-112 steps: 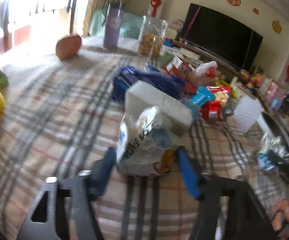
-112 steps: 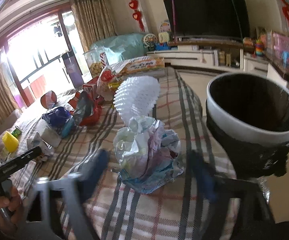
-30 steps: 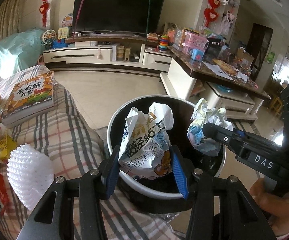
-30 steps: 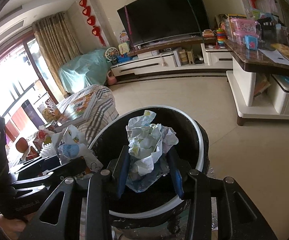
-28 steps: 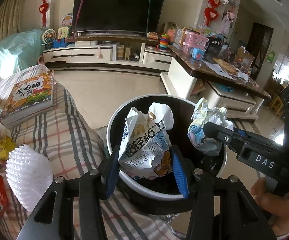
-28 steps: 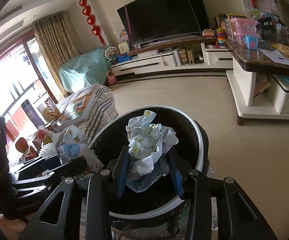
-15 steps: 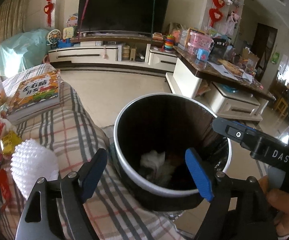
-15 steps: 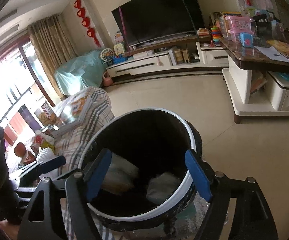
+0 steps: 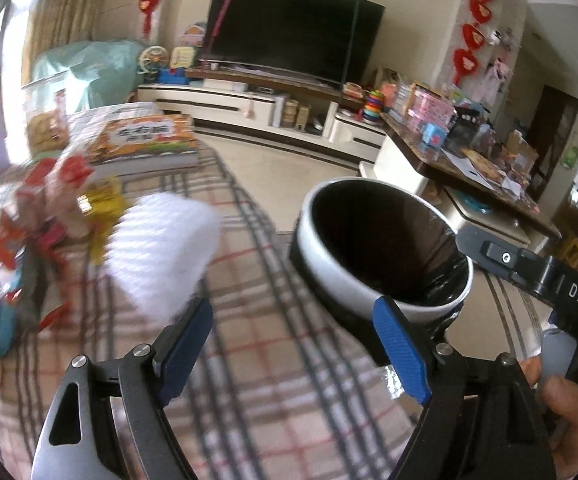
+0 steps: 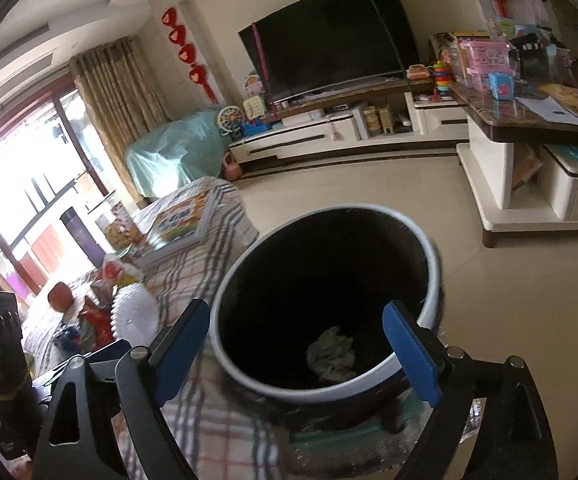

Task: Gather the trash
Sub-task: 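Move both open tools back toward the table items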

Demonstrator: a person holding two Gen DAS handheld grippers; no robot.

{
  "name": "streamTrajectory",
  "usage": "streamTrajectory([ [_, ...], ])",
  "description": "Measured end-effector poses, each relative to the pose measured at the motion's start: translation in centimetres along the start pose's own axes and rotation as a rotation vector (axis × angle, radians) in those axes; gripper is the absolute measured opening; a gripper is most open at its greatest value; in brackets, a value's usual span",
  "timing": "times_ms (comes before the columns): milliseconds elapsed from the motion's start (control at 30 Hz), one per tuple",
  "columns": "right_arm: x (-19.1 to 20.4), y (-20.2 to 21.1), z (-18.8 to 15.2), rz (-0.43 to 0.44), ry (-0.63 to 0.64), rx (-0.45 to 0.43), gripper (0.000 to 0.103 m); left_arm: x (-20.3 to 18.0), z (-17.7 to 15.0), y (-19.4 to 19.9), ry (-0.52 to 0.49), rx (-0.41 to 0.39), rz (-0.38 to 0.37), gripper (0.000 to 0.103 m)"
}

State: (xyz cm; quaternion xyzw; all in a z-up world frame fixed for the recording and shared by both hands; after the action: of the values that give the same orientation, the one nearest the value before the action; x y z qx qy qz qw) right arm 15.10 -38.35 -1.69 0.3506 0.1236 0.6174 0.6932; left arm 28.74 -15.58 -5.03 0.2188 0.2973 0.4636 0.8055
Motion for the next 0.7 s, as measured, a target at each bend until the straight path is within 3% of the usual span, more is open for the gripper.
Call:
streamTrajectory([
  [700, 9.3, -0.9, -4.7, 0.132, 0.094, 0.084, 0.092, 5.3, -6.0, 9.8, 0.15, -0.049, 0.141, 0.083],
])
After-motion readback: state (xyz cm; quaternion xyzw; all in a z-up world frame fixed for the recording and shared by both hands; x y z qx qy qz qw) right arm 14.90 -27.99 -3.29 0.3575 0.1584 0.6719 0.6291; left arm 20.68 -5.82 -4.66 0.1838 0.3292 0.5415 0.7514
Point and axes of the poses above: each gripper's, at about its wrist camera, not at the fingertips, and y roughly against the way its jaws point, x to its left, z to its top, the point moved 4 cm from there along -y, roughly the way its jaws point, and after that the axes turned 5 degrees about -z, right-handed, at the moved point
